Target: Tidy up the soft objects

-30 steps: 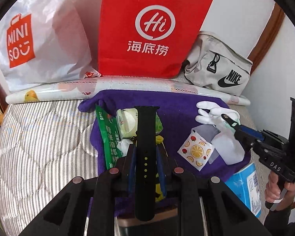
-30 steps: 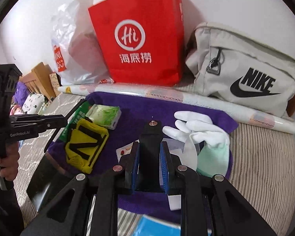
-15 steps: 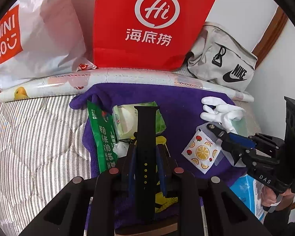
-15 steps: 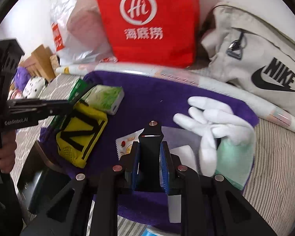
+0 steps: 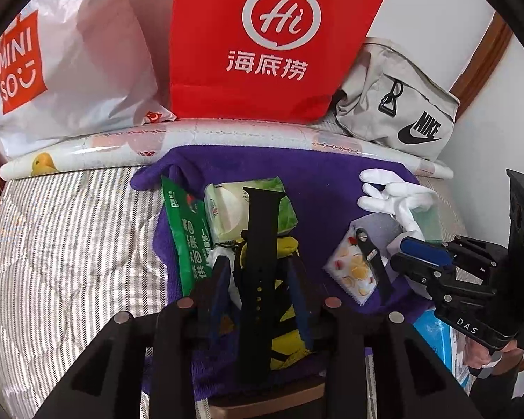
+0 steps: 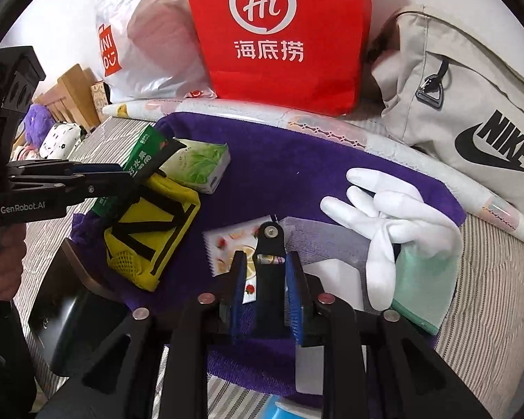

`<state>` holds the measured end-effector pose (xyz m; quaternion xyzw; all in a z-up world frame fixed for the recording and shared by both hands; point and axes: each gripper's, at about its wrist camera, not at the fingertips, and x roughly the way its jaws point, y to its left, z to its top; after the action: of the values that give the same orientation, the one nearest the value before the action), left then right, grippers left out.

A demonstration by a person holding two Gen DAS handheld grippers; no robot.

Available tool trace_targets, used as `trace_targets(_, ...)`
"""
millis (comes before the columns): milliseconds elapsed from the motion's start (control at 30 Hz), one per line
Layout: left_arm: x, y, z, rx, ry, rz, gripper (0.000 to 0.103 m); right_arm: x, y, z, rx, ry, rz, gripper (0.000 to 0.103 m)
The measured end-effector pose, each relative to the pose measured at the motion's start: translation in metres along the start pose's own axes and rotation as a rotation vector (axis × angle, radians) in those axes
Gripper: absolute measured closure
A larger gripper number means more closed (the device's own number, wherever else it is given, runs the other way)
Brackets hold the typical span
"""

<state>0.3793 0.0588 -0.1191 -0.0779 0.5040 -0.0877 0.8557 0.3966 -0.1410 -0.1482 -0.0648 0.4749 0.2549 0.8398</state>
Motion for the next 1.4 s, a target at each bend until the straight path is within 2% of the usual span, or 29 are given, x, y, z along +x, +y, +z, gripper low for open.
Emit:
trace_targets(33,-0.002,0.0,0.0,-0.002,0.001,0.002,0.07,-0.002,0.0,0.0,0.0,-0.005,-0.003,0.068)
trace_targets(200,-0.017,-0.005,-0.005,0.012,-0.004,0.019,0.069,-0.019,-0.001,-0.002,0.021,-0.028,-0.004,0.067)
trace_targets(400,-0.044,-0.016,-0.019,0.029,-0.036,0.04,0.056,-0.051,0.003,-0.01,0.054,-0.07,-0.019,0.066)
trace_targets(500,-0.061,-0.024,-0.03,0.042,-0.05,0.05,0.054,-0.07,0.006,-0.017,0.074,-0.086,-0.036,0.053)
trace_targets(567,-0.073,-0.031,-0.039,0.045,-0.062,0.05,0.051,-0.085,0.009,-0.024,0.087,-0.101,-0.051,0.05)
trace_targets(700,-0.093,-0.042,-0.061,0.041,-0.071,0.04,0.047,-0.112,0.017,-0.04,0.098,-0.12,-0.093,0.042)
trace_targets(767,-0.104,-0.048,-0.072,0.042,-0.08,0.04,0.041,-0.129,0.022,-0.052,0.097,-0.141,-0.117,0.038)
trace_targets(867,-0.121,-0.058,-0.089,0.053,-0.1,0.071,0.038,-0.147,0.028,-0.067,0.104,-0.161,-0.136,0.034)
trace_targets(1133,-0.162,-0.082,-0.127,0.073,-0.143,0.088,0.018,-0.192,0.052,-0.114,0.133,-0.167,-0.156,0.031)
trace_targets(1267,-0.181,-0.09,-0.147,0.072,-0.164,0.106,0.013,-0.212,0.062,-0.138,0.169,-0.194,-0.17,0.014)
trace_targets(1400,-0.2,-0.098,-0.169,0.07,-0.195,0.121,0.009,-0.231,0.072,-0.159,0.186,-0.219,-0.188,0.011)
